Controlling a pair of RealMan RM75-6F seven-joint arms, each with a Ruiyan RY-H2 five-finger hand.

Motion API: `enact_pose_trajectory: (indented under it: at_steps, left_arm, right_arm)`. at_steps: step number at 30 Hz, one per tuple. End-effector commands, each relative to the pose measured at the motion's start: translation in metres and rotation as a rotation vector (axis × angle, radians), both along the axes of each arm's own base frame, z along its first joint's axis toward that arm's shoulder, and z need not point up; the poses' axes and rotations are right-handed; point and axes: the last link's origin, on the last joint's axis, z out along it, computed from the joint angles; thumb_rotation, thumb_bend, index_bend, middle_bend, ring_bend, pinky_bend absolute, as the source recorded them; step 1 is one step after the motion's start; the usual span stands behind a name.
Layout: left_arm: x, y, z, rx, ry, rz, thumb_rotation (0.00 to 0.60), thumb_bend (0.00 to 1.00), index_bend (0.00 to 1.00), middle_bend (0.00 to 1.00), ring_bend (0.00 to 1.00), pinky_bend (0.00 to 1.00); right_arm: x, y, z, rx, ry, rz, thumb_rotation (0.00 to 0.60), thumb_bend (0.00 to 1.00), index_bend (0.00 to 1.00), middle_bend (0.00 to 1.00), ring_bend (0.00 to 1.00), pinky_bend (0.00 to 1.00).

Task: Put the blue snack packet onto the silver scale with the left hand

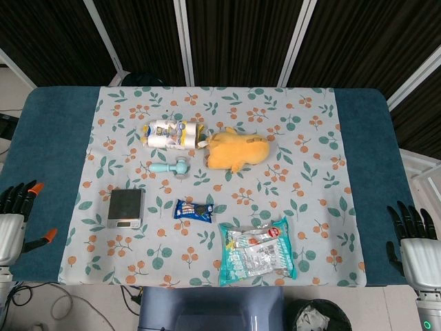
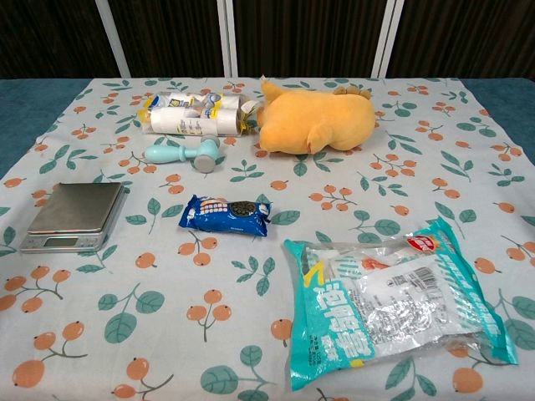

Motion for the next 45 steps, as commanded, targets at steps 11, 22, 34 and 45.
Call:
enact_pose_trajectory:
  at_steps: [11, 22, 34, 45]
  left_arm:
    - [0.001, 0.001, -0.003, -0.016, 0.011, -0.005, 0.600, 0.17, 0.09, 0.04, 0.00, 0.05]
    - [0.001, 0.000, -0.006, -0.053, 0.000, -0.012, 0.600, 0.15, 0.05, 0.04, 0.00, 0.05]
    - [0.047, 0.045, -0.008, -0.143, 0.011, -0.057, 0.600, 0.10, 0.03, 0.04, 0.00, 0.05]
    - [0.135, 0.107, -0.038, -0.395, 0.113, -0.090, 0.600, 0.10, 0.05, 0.08, 0.00, 0.08]
  right_arm:
    - [0.001, 0.002, 0.004, -0.007, 0.006, -0.008, 0.600, 0.58, 0.06, 0.03, 0.01, 0.00]
    - [0.002, 0.003, 0.007, -0.022, 0.010, -0.017, 0.600, 0.58, 0.06, 0.03, 0.01, 0.00]
    - [0.001, 0.003, 0.007, -0.019, 0.010, -0.032, 0.600, 0.58, 0.06, 0.03, 0.01, 0.00]
    - [-0.001, 0.002, 0.005, -0.014, 0.019, -0.046, 0.600, 0.58, 0.06, 0.03, 0.01, 0.00]
